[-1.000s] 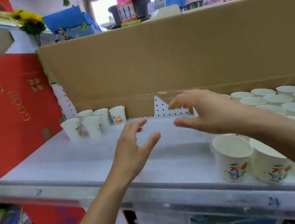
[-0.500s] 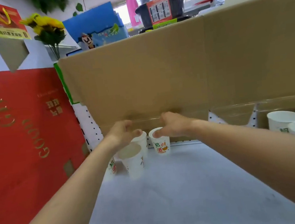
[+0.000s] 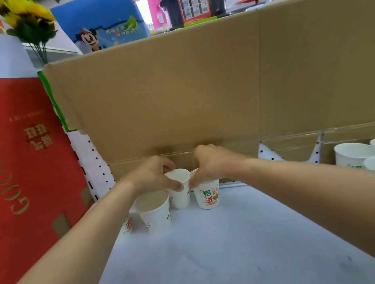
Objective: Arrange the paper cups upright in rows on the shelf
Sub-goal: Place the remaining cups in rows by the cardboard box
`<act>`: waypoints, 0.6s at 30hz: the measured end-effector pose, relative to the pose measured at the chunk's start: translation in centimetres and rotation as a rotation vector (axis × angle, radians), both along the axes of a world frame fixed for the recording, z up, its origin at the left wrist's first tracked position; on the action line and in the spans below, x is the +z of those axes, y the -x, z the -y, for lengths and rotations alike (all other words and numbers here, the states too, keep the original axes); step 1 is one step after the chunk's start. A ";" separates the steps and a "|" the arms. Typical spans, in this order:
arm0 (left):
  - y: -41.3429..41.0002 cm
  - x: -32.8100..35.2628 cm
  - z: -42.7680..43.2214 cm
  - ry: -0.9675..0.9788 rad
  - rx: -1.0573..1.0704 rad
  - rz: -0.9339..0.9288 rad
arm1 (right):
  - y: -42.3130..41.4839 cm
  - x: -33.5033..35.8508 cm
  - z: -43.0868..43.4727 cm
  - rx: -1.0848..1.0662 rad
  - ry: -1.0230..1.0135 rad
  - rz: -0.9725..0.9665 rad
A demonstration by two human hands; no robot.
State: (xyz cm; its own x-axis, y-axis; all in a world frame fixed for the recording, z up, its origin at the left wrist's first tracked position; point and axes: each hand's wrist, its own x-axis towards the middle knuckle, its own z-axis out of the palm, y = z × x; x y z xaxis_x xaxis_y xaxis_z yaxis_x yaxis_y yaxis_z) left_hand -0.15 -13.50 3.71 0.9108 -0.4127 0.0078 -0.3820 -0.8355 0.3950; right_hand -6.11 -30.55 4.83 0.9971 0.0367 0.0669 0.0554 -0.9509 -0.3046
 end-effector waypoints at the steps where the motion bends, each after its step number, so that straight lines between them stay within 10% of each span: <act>1: 0.4 0.1 0.7 0.000 -0.052 -0.012 | 0.5 0.0 1.1 0.003 0.010 -0.016; 18: 4.1 -1.7 14.5 0.283 -0.448 -0.271 | 8.1 0.7 18.2 -0.279 0.079 -0.012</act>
